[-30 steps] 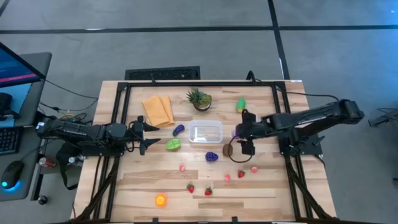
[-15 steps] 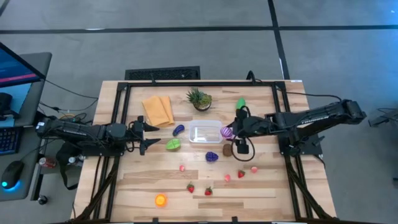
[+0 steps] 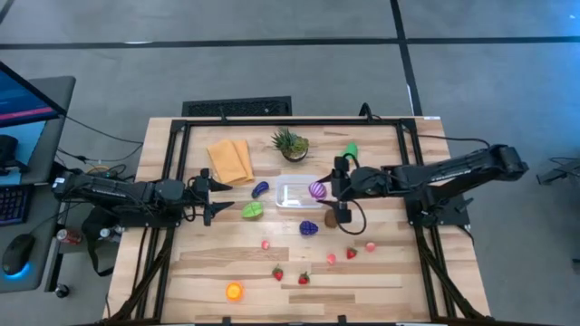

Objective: Pick and placing Produce into tupperware
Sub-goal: Put the purple onion into the transparent container

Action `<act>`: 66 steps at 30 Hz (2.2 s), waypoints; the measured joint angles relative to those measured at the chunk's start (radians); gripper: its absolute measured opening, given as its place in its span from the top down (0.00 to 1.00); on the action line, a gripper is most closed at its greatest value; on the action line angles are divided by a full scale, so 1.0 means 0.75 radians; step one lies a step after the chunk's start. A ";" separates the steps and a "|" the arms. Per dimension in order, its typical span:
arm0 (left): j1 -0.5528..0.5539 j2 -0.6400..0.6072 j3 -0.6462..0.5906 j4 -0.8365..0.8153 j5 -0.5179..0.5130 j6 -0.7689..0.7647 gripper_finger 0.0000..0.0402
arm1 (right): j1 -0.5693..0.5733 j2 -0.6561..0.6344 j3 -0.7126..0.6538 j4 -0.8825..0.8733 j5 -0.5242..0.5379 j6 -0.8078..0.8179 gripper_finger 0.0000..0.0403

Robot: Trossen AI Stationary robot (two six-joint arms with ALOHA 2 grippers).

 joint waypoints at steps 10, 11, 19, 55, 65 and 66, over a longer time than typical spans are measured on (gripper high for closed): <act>0.000 0.001 0.000 0.002 -0.001 0.001 0.36 | -0.095 0.241 -0.002 0.292 -0.003 -0.076 0.37; 0.000 0.001 0.000 0.002 0.000 0.003 0.36 | -0.108 0.263 -0.002 0.339 -0.003 -0.075 0.37; 0.001 0.000 0.000 0.001 -0.002 0.006 0.36 | -0.178 0.422 -0.002 0.536 -0.003 -0.053 0.37; 0.000 0.000 0.000 0.000 -0.004 0.038 0.36 | -0.199 0.793 0.195 0.473 -0.034 0.116 0.37; 0.000 0.000 0.000 0.001 -0.004 0.037 0.36 | -0.205 0.810 0.198 0.496 -0.034 0.128 0.37; 0.001 0.001 0.000 0.001 -0.004 0.036 0.36 | -0.208 0.810 0.198 0.496 -0.033 0.129 0.37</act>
